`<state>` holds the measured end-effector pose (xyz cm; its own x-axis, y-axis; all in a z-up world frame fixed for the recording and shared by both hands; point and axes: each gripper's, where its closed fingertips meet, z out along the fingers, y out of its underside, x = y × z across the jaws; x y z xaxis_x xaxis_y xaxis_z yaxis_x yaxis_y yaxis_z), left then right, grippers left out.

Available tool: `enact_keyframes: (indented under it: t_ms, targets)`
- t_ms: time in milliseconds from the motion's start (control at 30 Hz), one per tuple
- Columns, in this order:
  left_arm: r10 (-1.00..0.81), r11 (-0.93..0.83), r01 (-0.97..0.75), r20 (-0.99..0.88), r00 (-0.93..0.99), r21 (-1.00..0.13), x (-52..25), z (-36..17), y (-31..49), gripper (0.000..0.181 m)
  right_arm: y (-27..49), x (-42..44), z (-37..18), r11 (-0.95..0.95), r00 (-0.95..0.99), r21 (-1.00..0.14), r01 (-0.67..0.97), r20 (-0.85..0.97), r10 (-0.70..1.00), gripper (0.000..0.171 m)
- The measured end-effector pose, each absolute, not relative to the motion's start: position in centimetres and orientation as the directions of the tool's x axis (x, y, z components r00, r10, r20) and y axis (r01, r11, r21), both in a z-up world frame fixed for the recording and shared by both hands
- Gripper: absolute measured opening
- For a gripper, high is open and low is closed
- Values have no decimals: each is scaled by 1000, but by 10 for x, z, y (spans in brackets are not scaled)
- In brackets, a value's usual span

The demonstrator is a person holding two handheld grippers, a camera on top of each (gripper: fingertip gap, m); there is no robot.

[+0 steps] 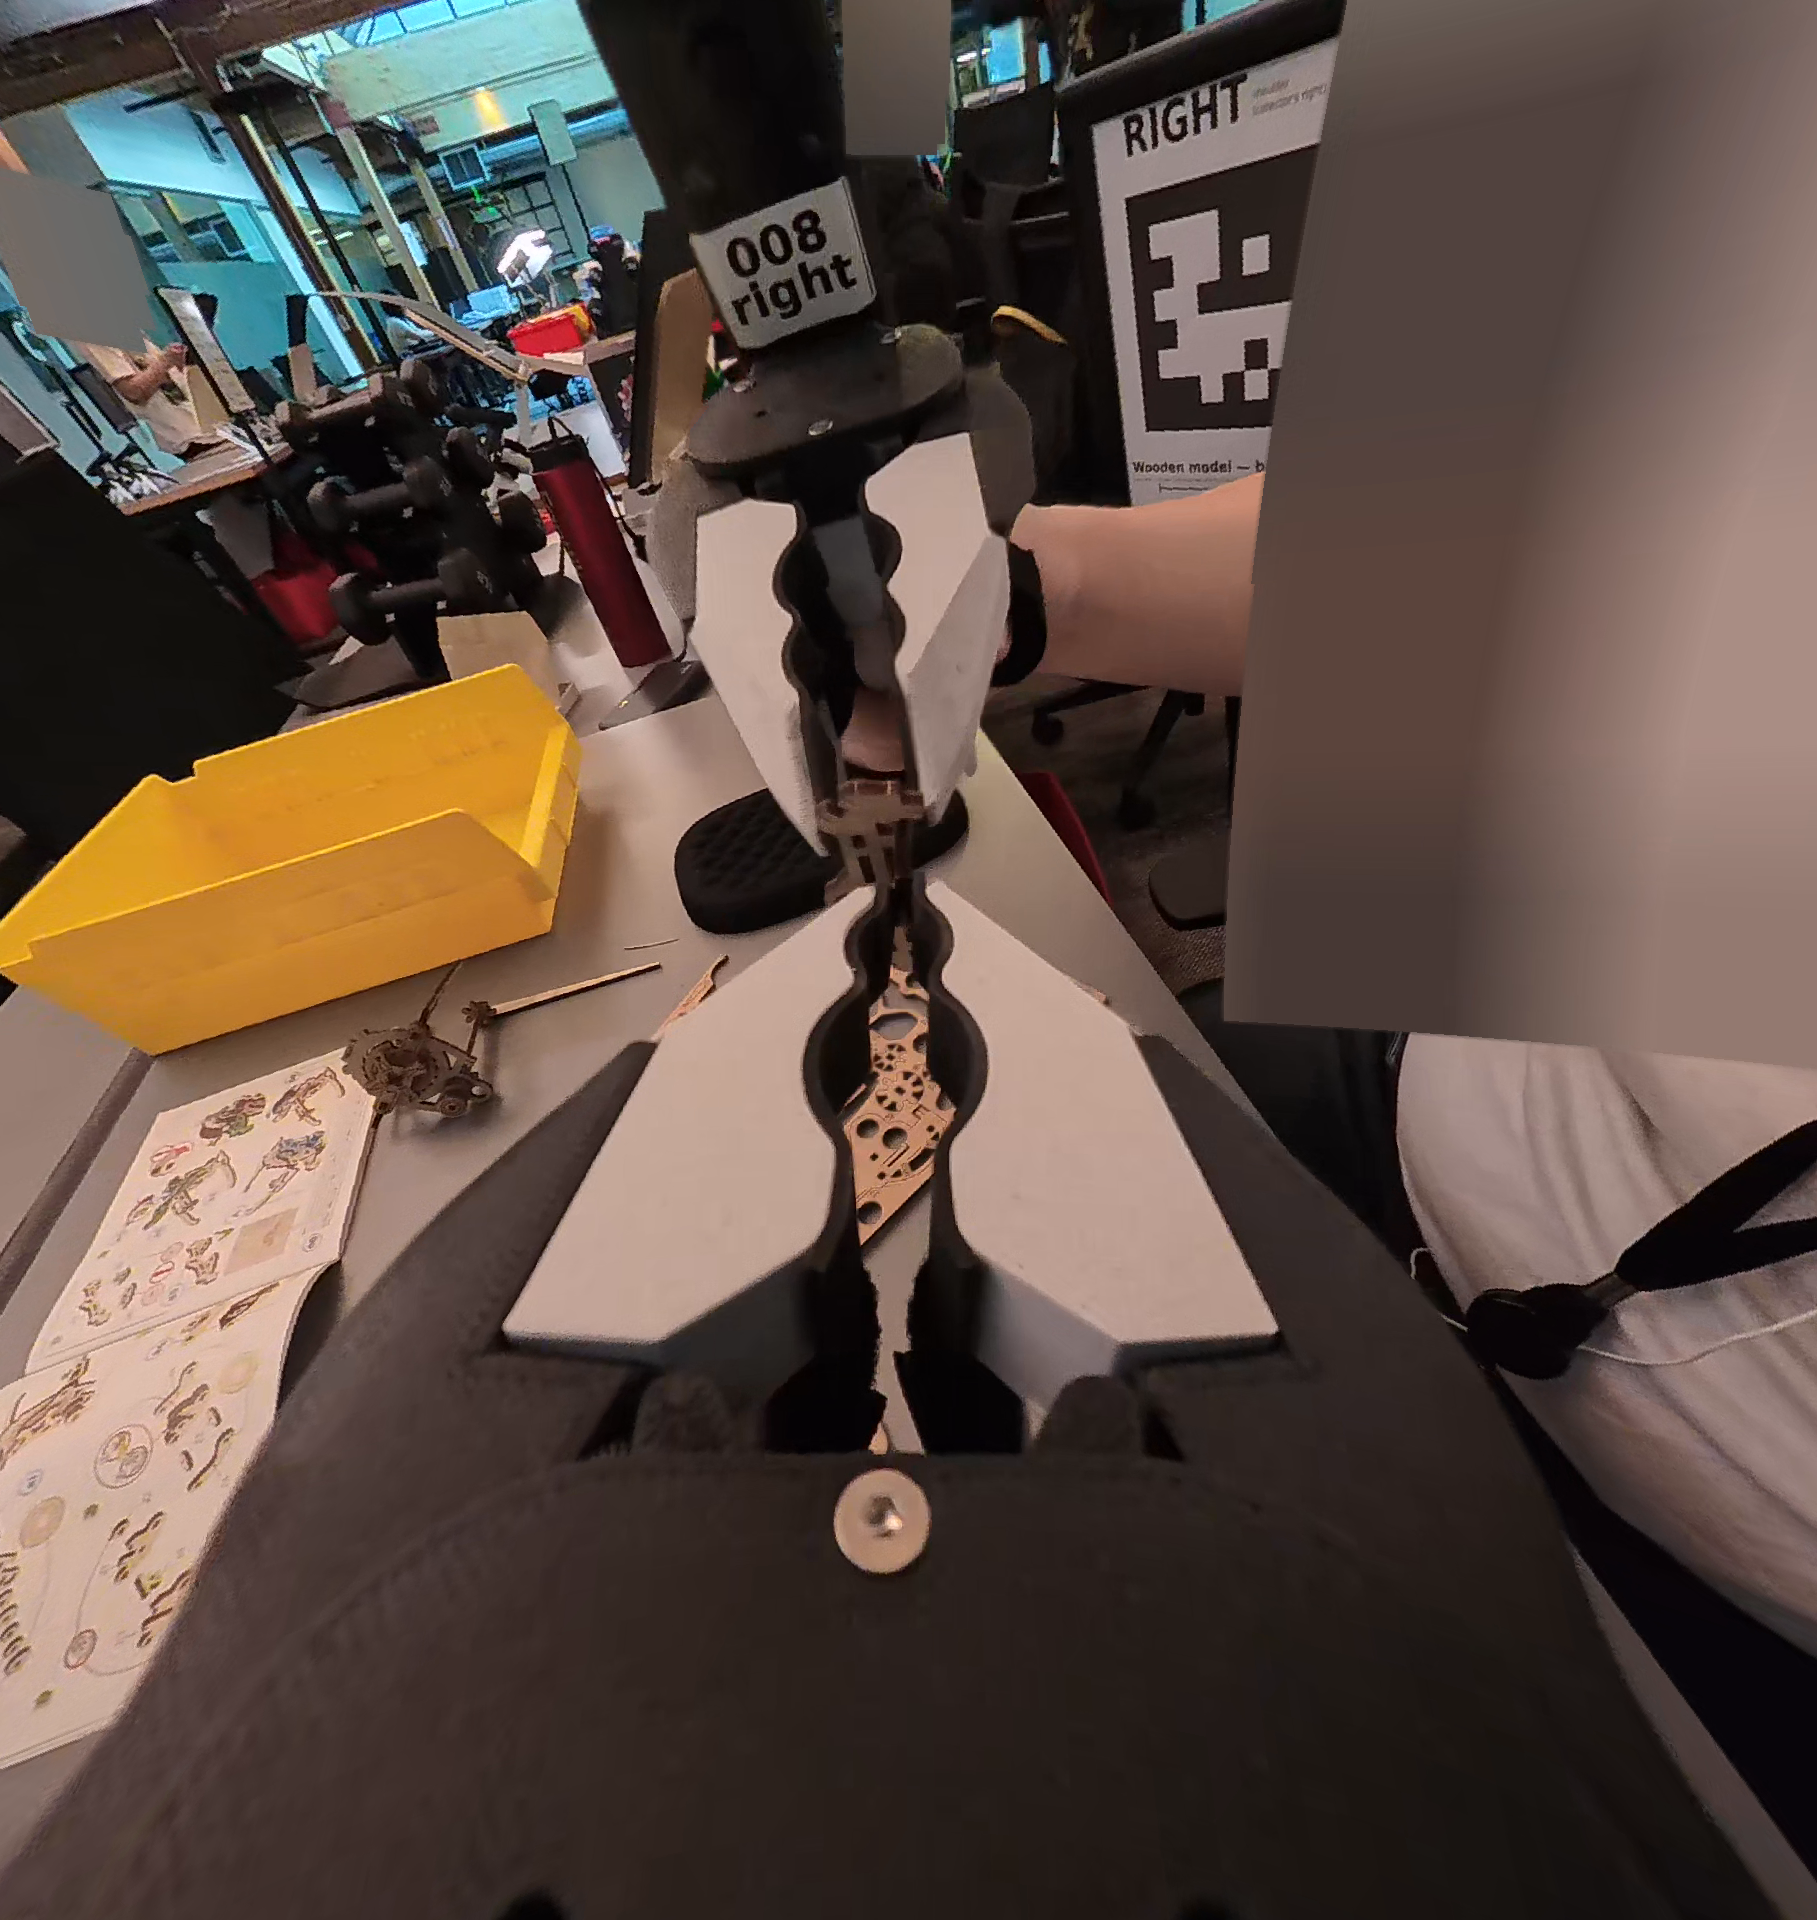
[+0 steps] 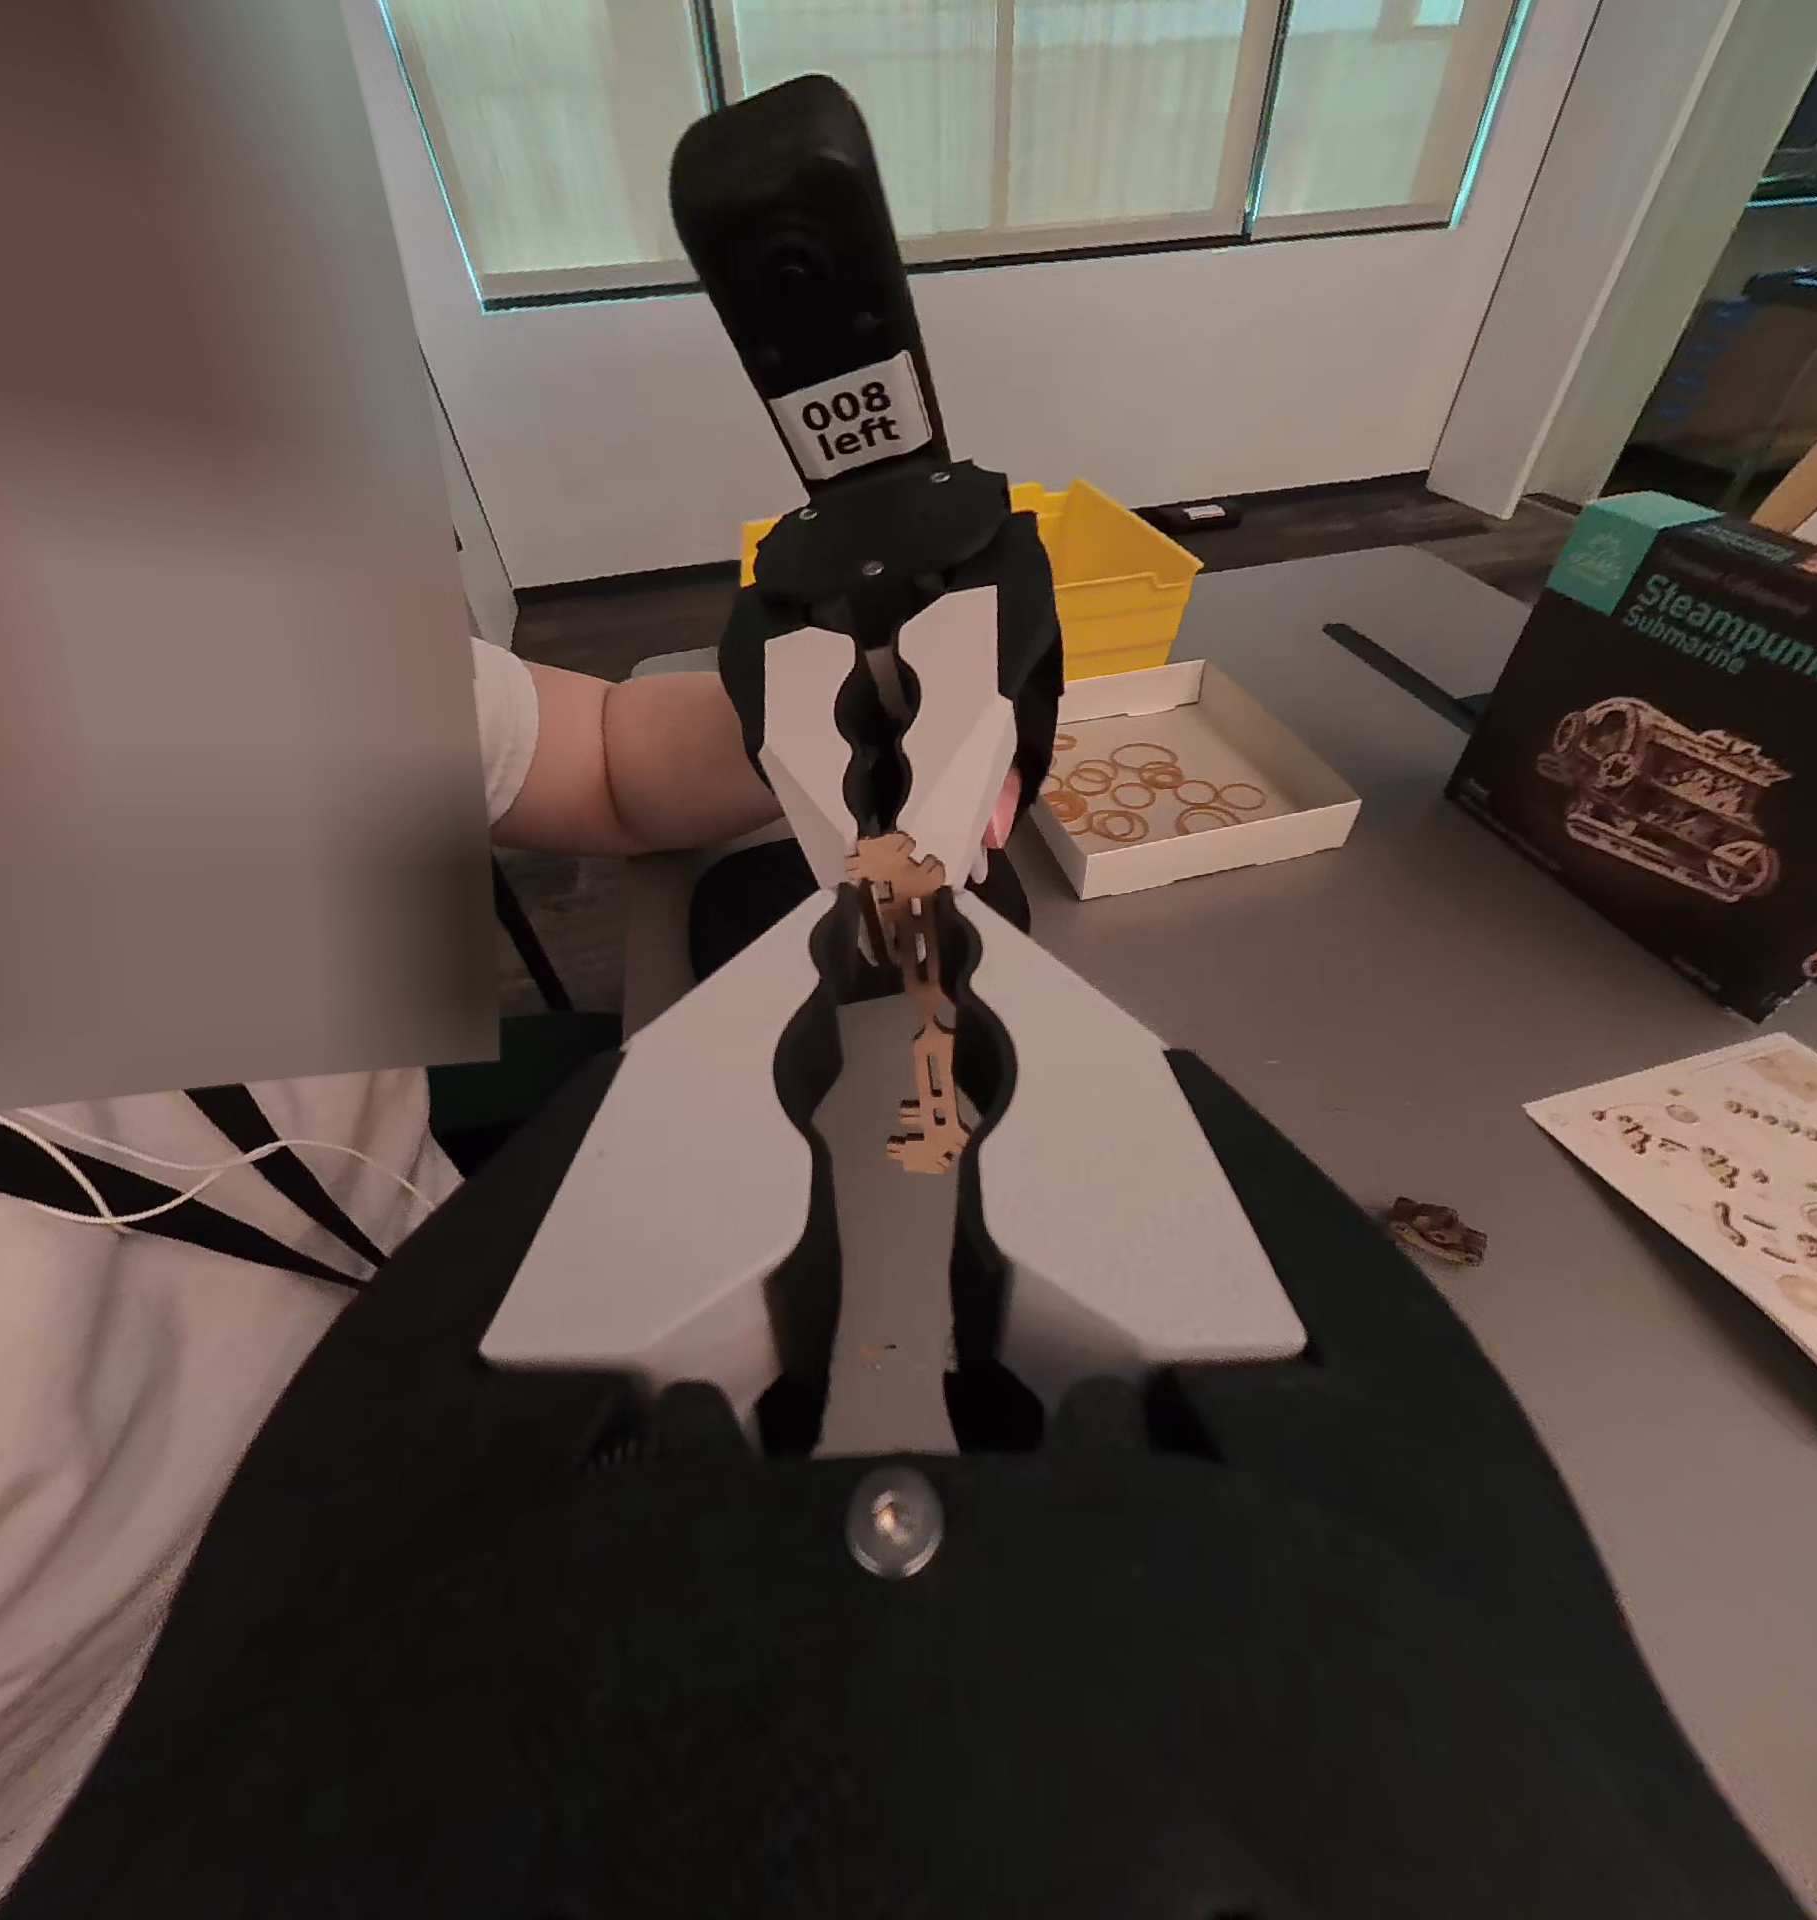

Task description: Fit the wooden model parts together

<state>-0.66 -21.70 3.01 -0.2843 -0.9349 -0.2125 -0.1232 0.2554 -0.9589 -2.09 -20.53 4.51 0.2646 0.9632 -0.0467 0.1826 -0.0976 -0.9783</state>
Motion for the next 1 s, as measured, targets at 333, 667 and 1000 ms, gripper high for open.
enact_keyframes:
  t_ms: [333, 667, 1000]
  targets:
    - [-928, 295, -67, -269, -260, -953, -7, 35, -218, 21, -209, -20, 45, -101, 241, -987, 122, -70, 968, 12]
    - [-890, 367, 22, -358, -284, -930, -14, 44, -230, 15, -222, -28, 42, -5, 185, -985, 171, 27, 982, 12]
    - [-880, 376, 52, -375, -291, -925, -16, 46, -234, 14, -227, -29, 45, 57, 177, -986, 156, 85, 981, 11]
